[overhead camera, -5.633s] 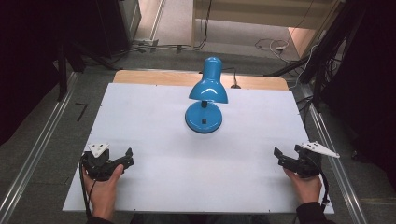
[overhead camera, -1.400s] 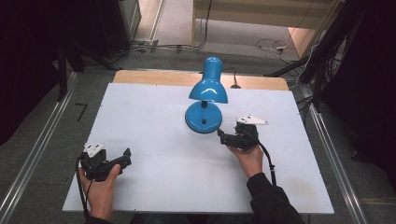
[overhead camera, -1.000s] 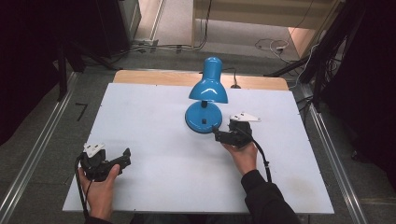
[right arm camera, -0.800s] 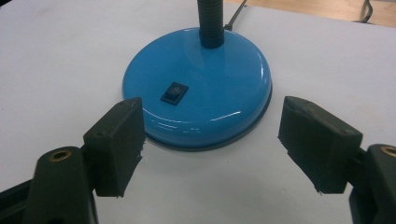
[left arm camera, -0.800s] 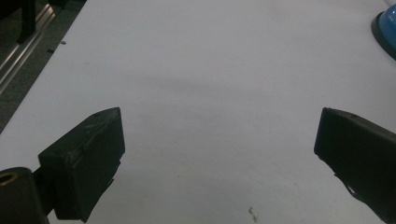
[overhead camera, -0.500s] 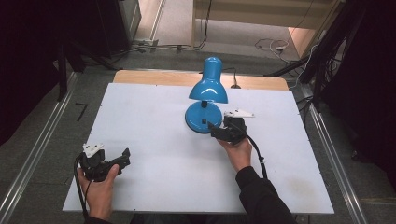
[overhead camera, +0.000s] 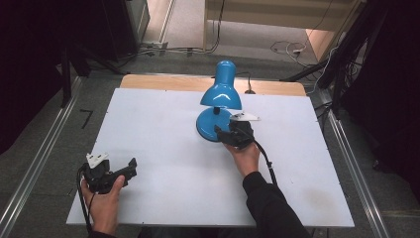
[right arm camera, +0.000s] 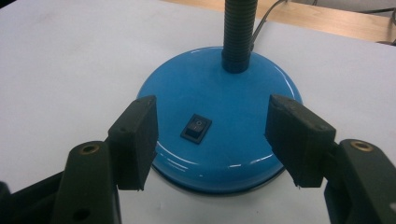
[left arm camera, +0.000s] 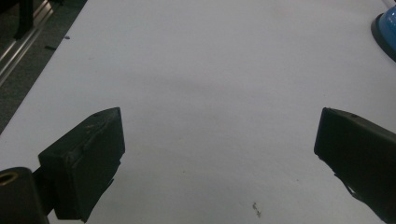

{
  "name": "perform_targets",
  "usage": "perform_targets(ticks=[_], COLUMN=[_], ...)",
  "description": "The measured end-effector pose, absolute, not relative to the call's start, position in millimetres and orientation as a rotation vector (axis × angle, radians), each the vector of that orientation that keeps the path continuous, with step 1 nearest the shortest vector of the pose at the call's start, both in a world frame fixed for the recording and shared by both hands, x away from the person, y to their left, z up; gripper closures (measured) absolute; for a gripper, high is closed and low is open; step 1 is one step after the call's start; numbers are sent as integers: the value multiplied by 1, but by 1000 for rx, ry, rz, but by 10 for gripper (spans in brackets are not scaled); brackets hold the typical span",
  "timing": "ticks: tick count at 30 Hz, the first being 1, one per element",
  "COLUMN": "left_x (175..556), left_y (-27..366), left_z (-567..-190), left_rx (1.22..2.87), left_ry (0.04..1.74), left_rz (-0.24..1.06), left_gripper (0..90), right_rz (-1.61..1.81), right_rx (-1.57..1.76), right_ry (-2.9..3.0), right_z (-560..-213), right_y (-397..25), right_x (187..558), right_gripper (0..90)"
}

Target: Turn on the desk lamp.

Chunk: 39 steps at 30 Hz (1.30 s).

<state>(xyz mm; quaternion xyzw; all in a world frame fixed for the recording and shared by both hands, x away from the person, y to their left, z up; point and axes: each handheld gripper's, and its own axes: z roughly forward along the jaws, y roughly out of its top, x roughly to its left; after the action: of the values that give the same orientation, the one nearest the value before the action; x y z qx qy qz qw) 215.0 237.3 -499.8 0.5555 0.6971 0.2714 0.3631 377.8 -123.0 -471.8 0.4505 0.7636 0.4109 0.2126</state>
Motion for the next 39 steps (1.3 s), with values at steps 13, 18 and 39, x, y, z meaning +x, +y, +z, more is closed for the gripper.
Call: perform_targets(ticks=[13,18,39], left_x=[213,214,213], left_y=[238,239,240], left_z=[-500,-500,-501], left_rx=[1426,1428,1429], left_ry=[1794,1795,1792], left_rz=[697,694,682], left_gripper=[28,28,28], right_rz=[1129,1131,1092], right_rx=[1282,1292,1283], right_ry=[2101,2094,2144], right_z=[-474,-474,-491], right_y=[-120,-118,-103], right_x=[387,390,395], right_gripper=[557,673,876])
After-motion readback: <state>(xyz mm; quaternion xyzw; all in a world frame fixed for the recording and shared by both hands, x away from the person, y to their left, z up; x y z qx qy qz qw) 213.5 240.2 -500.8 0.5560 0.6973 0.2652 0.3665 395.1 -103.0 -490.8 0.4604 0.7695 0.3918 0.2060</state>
